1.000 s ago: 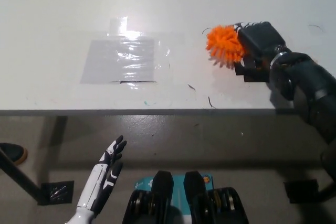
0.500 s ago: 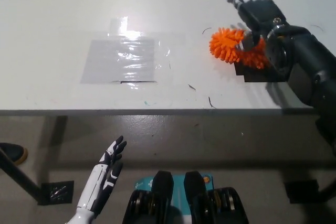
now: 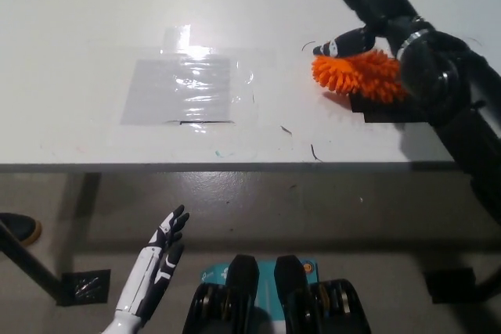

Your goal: The robot uses it right hand to pick up an extended orange duster kept in the middle of the desk and presses its handle against the desk to collapse it

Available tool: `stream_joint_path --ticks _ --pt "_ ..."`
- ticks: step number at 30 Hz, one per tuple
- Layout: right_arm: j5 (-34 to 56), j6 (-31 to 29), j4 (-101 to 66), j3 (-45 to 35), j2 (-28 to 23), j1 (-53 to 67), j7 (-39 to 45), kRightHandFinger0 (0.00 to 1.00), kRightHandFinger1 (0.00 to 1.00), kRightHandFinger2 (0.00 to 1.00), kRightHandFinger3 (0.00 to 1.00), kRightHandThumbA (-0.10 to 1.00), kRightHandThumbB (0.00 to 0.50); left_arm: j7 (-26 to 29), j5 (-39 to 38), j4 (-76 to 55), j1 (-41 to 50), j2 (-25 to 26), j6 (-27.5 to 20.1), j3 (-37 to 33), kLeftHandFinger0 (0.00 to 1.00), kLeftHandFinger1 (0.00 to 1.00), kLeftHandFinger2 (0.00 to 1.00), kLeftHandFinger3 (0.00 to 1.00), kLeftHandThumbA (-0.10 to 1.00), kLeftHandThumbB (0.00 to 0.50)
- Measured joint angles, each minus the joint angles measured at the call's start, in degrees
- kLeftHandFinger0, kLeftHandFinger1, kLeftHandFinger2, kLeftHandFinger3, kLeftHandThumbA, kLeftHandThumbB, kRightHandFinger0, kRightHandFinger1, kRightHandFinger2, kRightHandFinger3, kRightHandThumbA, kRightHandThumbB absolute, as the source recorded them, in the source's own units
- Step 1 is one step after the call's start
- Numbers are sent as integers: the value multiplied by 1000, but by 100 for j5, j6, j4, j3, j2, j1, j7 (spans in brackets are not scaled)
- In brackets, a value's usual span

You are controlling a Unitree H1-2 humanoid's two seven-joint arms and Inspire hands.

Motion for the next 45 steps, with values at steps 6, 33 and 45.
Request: stream_joint_path --ticks 6,33,45 --pt "259 140 -1100 -440 -151 560 57 1000 1000 1000 1000 1000 398 0 3 39 -1 0 2 -1 1000 1000 1000 1000 1000 45" --pt "872 -1198 -4366 -1416 719 5992 -722 1000 1000 1000 1000 1000 186 -1 7 249 -540 -2 4 -77 1000 1000 1000 1000 1000 0" --pt "2066 -1629 -2818 -1965 1006 5565 -577 1000 1000 1000 1000 1000 162 -2 8 246 -827 6 0 -96 1000 1000 1000 1000 1000 0"
